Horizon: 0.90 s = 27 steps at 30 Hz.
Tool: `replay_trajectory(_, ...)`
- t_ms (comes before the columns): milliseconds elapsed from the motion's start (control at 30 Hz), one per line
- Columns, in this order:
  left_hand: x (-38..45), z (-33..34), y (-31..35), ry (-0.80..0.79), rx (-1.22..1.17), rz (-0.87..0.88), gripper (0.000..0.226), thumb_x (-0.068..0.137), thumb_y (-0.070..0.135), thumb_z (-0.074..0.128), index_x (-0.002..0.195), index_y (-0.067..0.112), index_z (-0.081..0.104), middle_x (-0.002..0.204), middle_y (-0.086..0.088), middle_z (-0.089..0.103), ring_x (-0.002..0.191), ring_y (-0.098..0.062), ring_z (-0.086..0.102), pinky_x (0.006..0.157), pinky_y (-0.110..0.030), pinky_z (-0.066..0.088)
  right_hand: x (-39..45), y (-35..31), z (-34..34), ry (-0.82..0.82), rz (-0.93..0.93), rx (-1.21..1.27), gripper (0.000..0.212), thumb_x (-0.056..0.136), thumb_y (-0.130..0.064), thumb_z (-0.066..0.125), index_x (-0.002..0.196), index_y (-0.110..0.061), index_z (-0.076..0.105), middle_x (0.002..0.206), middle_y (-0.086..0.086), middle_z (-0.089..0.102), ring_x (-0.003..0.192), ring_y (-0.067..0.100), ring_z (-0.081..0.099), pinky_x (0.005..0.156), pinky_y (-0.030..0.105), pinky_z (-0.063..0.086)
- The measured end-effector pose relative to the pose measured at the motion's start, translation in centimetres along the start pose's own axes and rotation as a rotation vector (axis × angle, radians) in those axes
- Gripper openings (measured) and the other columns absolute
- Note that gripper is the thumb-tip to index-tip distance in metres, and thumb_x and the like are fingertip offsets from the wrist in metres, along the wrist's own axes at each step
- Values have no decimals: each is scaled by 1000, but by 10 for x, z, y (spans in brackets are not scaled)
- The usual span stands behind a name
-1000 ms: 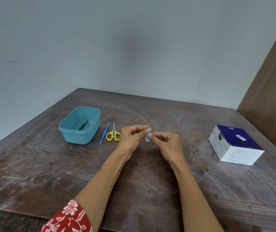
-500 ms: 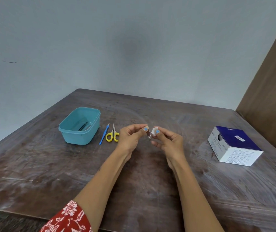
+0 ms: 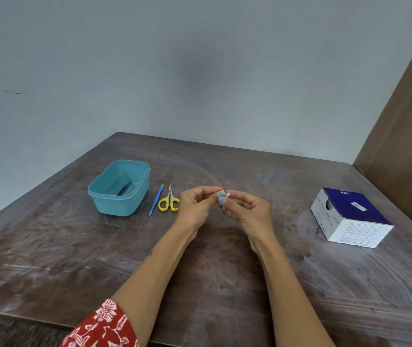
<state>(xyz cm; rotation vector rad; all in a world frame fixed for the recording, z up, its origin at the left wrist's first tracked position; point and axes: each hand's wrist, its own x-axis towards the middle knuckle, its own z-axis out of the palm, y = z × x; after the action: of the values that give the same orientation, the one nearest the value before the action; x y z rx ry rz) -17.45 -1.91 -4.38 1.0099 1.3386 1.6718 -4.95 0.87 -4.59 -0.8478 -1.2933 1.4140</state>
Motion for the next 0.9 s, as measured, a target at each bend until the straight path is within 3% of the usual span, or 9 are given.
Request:
replay_trajectory(133,0,1,0,13,-11,-13,11,81,6,67,89,13,71,85,0,70,80,-5,64,73,-15,50,4,3,-2,104,7,-36,13,85,1,63,93,-6,71,73,4,74,69,14,71,66,22,59)
replay_trajectory(233,-1,2,1,11,-15,-24,10,81,7,67,86,15,71,80,4,70,69,5,63,61,-7,46,6,6,-5,203,-61,-182,16,87,0,61,95,-11,69,84,8,73,75,15,71,72,27,58)
replay_trajectory(333,-2,4,0,-6,-17,-23,10,81,6,67,85,14,71,78,4,70,62,10,62,54,-4,44,5,6,-4,154,-127,-322,14,84,-6,67,89,-20,68,82,7,74,74,18,72,74,34,58)
replay_trajectory(433,-1,4,-1,-2,-24,-14,11,81,5,67,83,16,71,79,4,70,65,9,63,59,-5,46,2,3,-1,87,-88,-210,17,84,-5,66,83,-22,70,74,3,75,73,17,72,68,27,58)
replay_trajectory(533,0,3,-1,12,-31,-3,12,81,3,67,83,14,70,79,4,69,66,8,64,61,-5,48,2,2,0,88,-60,-153,18,87,-4,58,88,-16,71,73,0,75,73,15,72,64,20,56)
replay_trajectory(633,1,2,-2,24,-34,-3,10,81,4,67,86,12,71,78,5,69,66,8,64,61,-4,47,3,1,-2,111,-43,-148,20,89,-5,52,95,-16,68,77,6,74,72,17,72,67,24,58)
replay_trajectory(733,2,2,-1,19,-45,-16,10,81,4,66,87,11,70,79,4,69,66,7,63,60,-5,47,3,3,-5,64,-53,-193,21,84,-6,64,99,-20,61,73,4,75,74,18,72,79,35,57)
replay_trajectory(900,2,0,0,-3,-43,-46,10,82,5,66,89,11,70,80,2,69,67,3,63,57,-6,47,2,3,-8,-15,-51,-222,41,69,-22,83,99,-22,54,79,1,76,83,18,72,92,48,51)
